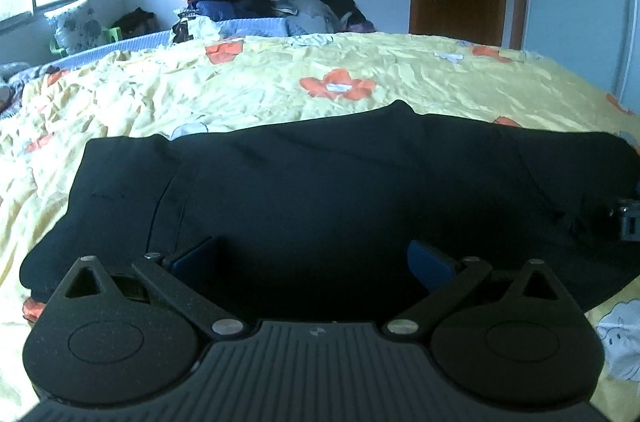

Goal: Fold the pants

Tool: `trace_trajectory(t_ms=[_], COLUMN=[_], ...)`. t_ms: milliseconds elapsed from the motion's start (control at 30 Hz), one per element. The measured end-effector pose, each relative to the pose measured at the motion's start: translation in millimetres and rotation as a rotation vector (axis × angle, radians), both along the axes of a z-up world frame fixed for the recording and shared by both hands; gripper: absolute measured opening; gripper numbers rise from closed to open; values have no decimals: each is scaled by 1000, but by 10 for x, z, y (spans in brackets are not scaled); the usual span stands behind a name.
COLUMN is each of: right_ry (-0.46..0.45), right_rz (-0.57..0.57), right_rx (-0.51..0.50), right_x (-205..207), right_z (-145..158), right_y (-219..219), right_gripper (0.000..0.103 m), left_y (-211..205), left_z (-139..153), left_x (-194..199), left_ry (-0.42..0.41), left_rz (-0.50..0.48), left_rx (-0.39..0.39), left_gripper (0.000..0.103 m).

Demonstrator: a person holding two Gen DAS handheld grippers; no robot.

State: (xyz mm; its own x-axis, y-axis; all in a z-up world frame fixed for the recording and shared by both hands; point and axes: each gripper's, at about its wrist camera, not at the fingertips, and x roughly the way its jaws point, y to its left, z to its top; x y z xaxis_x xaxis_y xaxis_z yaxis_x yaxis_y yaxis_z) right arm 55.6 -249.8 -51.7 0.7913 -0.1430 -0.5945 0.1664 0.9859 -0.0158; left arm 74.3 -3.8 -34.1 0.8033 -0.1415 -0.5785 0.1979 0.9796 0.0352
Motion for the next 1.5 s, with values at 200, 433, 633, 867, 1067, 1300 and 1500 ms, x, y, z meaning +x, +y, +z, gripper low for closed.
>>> trace_trajectory(t_ms=[200, 433, 633, 867, 1067, 1300, 1500], right_ry=[1, -3, -6, 4, 4, 7, -94], right_rz=[0, 16, 0, -8, -8, 0, 204], right_rx=[5, 9, -85, -4, -2, 8, 73], right_x=[-1, -6, 52, 90, 82, 76, -124], right_z=[-2, 40, 22, -11, -11, -15, 230], right_y=[-10, -25, 50, -32, -38, -49, 184], right_gripper=[103, 103, 103, 103, 103, 103, 103], left_y=[33, 48, 47, 43, 42, 100, 535], left_z=[-4, 7, 5, 3, 5, 45, 190], left_x=[-20, -25, -25, -20, -19, -153, -269], left_ry=[1, 3, 2, 3, 4, -12, -46], left_rz=[1, 1, 2, 1, 1, 1, 107], left_rx=[-4, -16, -13, -14, -13, 22, 14], left_gripper=[103, 103, 103, 103, 103, 103, 100])
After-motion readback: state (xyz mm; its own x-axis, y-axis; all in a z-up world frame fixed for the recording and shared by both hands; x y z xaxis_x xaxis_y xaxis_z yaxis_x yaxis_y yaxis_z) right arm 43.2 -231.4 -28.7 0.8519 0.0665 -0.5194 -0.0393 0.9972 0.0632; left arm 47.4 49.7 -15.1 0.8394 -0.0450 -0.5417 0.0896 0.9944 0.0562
